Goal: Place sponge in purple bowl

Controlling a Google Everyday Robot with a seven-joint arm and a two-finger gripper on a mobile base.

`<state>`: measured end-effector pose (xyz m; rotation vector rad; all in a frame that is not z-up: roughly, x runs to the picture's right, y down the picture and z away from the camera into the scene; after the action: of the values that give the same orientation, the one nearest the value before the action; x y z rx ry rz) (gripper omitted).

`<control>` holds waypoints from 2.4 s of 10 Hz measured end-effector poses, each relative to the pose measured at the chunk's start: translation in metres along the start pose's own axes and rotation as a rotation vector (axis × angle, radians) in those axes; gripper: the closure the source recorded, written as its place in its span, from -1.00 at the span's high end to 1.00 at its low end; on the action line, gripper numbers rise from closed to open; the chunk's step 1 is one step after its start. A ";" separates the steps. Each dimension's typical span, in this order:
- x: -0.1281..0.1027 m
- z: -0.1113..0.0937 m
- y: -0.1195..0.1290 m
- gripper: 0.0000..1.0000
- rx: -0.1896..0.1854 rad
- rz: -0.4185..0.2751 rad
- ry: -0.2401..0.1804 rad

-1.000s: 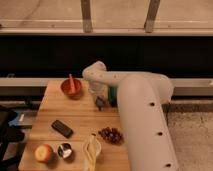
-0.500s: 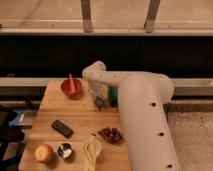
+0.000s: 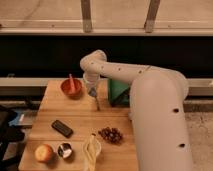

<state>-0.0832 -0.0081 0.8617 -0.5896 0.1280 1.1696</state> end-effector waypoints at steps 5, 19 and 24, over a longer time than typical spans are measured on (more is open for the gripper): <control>0.003 -0.032 -0.019 -1.00 -0.044 0.021 -0.026; 0.181 -0.123 -0.164 -1.00 -0.009 0.334 0.161; 0.259 -0.106 -0.154 -1.00 -0.018 0.475 0.293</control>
<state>0.1800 0.1140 0.7274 -0.7695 0.5302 1.5369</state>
